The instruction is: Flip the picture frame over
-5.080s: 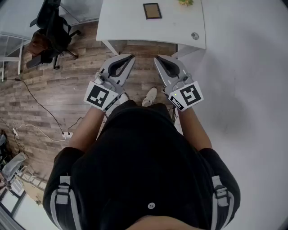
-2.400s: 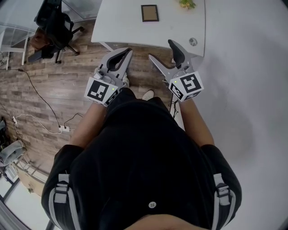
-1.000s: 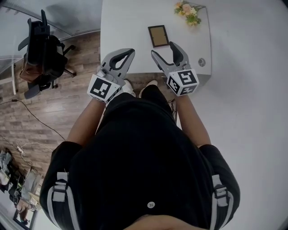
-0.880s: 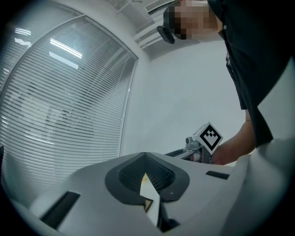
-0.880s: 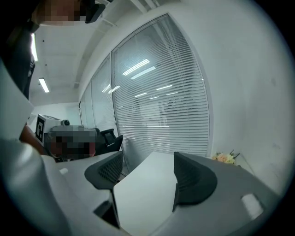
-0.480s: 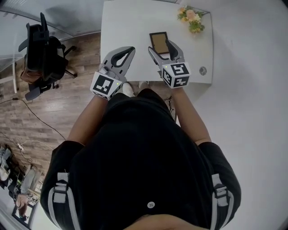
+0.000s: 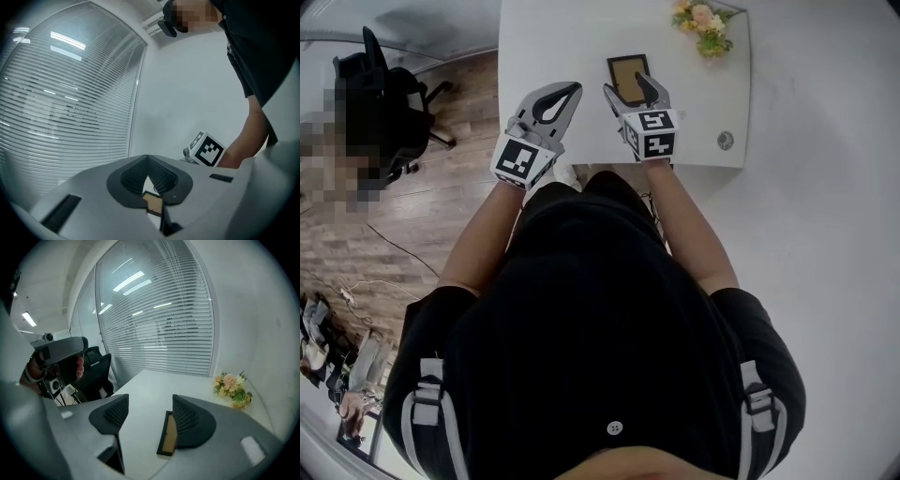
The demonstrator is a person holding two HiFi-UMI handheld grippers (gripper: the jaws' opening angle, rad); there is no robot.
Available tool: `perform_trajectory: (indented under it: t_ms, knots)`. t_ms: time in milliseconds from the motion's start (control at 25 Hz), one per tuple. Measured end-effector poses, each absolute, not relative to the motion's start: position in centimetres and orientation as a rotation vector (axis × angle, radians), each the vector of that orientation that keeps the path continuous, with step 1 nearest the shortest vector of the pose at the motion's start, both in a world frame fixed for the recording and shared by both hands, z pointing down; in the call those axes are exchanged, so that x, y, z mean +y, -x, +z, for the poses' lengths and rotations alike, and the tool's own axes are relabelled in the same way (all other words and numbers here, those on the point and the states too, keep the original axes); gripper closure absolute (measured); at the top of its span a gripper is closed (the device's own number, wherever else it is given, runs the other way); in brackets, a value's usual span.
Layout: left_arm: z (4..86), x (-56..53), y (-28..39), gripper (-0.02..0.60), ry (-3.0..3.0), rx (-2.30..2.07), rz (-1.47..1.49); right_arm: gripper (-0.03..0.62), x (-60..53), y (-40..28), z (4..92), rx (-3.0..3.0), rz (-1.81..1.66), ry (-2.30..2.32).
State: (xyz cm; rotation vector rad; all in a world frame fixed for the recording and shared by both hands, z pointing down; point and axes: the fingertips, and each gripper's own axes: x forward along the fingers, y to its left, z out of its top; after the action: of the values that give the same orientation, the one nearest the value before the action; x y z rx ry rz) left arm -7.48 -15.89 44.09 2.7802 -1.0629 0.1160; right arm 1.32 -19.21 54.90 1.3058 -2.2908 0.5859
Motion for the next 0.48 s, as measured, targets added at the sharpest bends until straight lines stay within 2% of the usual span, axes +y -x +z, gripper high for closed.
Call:
perform_trajectory:
  t_ms: [480]
  knots:
    - [48.3, -18.6, 6.1, 0.577, -2.727, -1.044, 0.177, 0.333, -20.5, -2.6, 63.2, -2.101, 0.645, -1.239]
